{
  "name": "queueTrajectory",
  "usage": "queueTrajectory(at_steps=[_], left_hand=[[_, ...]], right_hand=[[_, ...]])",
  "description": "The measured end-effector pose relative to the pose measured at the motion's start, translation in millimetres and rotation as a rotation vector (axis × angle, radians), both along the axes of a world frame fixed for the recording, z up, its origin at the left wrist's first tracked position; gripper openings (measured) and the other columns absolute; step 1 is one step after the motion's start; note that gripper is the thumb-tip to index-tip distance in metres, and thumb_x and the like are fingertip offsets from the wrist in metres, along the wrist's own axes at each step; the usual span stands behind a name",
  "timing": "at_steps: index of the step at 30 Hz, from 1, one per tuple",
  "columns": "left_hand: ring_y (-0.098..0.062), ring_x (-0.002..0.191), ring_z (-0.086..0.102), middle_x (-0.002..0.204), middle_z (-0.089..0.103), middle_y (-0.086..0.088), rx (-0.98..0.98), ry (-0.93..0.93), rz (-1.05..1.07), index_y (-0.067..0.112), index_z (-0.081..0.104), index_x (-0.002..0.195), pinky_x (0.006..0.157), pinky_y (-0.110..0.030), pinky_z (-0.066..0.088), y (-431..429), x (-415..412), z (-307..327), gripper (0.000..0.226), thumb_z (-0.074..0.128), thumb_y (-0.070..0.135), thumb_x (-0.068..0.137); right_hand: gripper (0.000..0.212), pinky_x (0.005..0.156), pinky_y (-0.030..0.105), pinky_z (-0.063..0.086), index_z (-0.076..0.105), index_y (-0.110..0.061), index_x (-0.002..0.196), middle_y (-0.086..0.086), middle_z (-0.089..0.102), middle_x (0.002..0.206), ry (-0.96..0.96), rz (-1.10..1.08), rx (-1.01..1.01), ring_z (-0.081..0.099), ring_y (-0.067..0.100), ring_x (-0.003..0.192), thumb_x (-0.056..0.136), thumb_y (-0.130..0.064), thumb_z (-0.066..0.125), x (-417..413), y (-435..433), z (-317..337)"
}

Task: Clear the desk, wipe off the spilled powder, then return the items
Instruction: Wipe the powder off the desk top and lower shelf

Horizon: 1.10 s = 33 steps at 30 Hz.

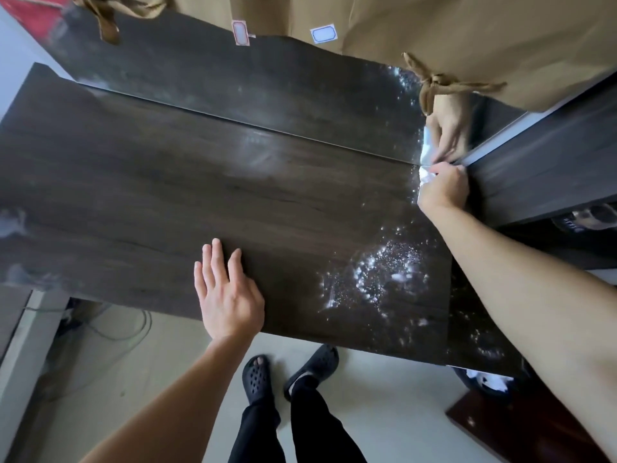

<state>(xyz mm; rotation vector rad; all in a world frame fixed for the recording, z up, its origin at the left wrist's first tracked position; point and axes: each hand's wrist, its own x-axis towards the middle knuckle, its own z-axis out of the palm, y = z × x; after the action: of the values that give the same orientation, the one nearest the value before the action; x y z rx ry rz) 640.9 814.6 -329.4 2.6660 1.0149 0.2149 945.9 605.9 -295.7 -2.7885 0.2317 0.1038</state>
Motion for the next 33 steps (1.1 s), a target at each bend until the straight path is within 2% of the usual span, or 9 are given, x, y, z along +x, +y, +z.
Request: queueTrajectory(at_steps=[2, 5, 8, 13, 18, 21, 26, 30, 33], left_hand=[[-0.037, 0.14, 0.028, 0.147, 0.037, -0.023, 0.016, -0.007, -0.001, 0.002, 0.054, 0.124, 0.117, -0.048, 0.017, 0.3, 0.6, -0.8, 0.047, 0.031, 0.016, 0.085], [-0.037, 0.141, 0.026, 0.148, 0.036, -0.022, 0.021, -0.009, 0.005, 0.002, 0.054, 0.124, 0.117, -0.048, 0.017, -0.8, 0.1, 0.3, 0.046, 0.033, 0.015, 0.085], [-0.037, 0.141, 0.025, 0.148, 0.035, -0.022, 0.019, -0.006, 0.011, 0.001, 0.053, 0.124, 0.117, -0.049, 0.017, -1.8, 0.9, 2.5, 0.045, 0.034, 0.015, 0.086], [-0.038, 0.14, 0.027, 0.147, 0.037, -0.023, 0.034, -0.025, 0.021, 0.0, 0.054, 0.122, 0.116, -0.049, 0.019, -3.0, 2.4, 1.4, 0.046, 0.033, 0.015, 0.085], [-0.037, 0.14, 0.026, 0.147, 0.036, -0.023, 0.017, -0.032, 0.02, 0.001, 0.054, 0.123, 0.116, -0.05, 0.019, -2.4, 1.6, 2.6, 0.044, 0.035, 0.014, 0.085], [-0.039, 0.14, 0.027, 0.147, 0.037, -0.023, 0.022, -0.04, 0.013, 0.001, 0.054, 0.122, 0.115, -0.051, 0.019, -2.1, 1.8, 2.8, 0.044, 0.035, 0.014, 0.085], [-0.039, 0.14, 0.027, 0.147, 0.036, -0.025, 0.008, -0.05, 0.017, 0.0, 0.055, 0.122, 0.116, -0.05, 0.018, -1.8, 0.9, 2.7, 0.043, 0.039, 0.011, 0.084], [-0.039, 0.139, 0.028, 0.146, 0.038, -0.024, 0.02, -0.057, 0.019, 0.0, 0.056, 0.121, 0.116, -0.05, 0.019, -1.2, 1.3, 2.2, 0.042, 0.038, 0.012, 0.085], [-0.038, 0.139, 0.028, 0.146, 0.038, -0.024, 0.033, -0.059, 0.013, 0.001, 0.056, 0.121, 0.116, -0.049, 0.019, -1.7, 1.5, 0.8, 0.042, 0.037, 0.013, 0.085]], right_hand=[[0.028, 0.09, 0.037, 0.039, 0.064, -0.006, 0.11, 0.021, 0.049, 0.117, -0.067, 0.081, -0.038, 0.047, 0.04, 0.107, 0.085, -0.005, 0.05, -16.0, 16.8, -4.2], [0.035, 0.082, 0.039, 0.042, 0.062, -0.011, 0.101, 0.016, 0.05, 0.108, -0.148, 0.573, -0.057, 0.046, 0.034, 0.098, 0.074, 0.008, 0.051, -61.6, 37.8, -9.9], [0.049, 0.081, 0.041, 0.045, 0.058, -0.008, 0.114, 0.016, 0.051, 0.112, -0.146, 0.879, -0.119, 0.047, 0.033, 0.096, 0.07, 0.012, 0.052, -74.3, 35.2, -9.8], [0.039, 0.087, 0.048, 0.041, 0.051, -0.005, 0.122, 0.022, 0.049, 0.116, -0.105, 0.639, -0.407, 0.045, 0.04, 0.104, 0.085, -0.001, 0.04, -22.0, -12.0, -0.9], [0.038, 0.089, 0.041, 0.046, 0.046, 0.006, 0.128, 0.024, 0.046, 0.124, 0.079, 0.521, -0.663, 0.047, 0.037, 0.112, 0.091, -0.001, 0.043, -3.7, -26.4, 10.5], [0.033, 0.087, 0.038, 0.049, 0.057, -0.003, 0.12, 0.02, 0.051, 0.121, 0.12, 0.591, -0.705, 0.052, 0.033, 0.109, 0.089, -0.003, 0.047, -14.8, -19.7, 21.5], [0.025, 0.071, 0.033, 0.052, 0.063, -0.007, 0.108, 0.012, 0.054, 0.11, 0.328, 0.851, -0.851, 0.065, 0.029, 0.094, 0.086, -0.001, 0.051, -89.8, -49.0, 51.9], [0.021, 0.075, 0.035, 0.05, 0.062, -0.008, 0.109, 0.014, 0.056, 0.112, 0.219, 0.748, -0.761, 0.062, 0.032, 0.099, 0.087, -0.007, 0.058, -51.5, -39.4, 43.6], [0.022, 0.086, 0.039, 0.045, 0.062, -0.007, 0.107, 0.02, 0.05, 0.114, 0.083, 0.466, -0.45, 0.053, 0.038, 0.103, 0.087, -0.003, 0.055, -21.7, -24.1, 22.6]])
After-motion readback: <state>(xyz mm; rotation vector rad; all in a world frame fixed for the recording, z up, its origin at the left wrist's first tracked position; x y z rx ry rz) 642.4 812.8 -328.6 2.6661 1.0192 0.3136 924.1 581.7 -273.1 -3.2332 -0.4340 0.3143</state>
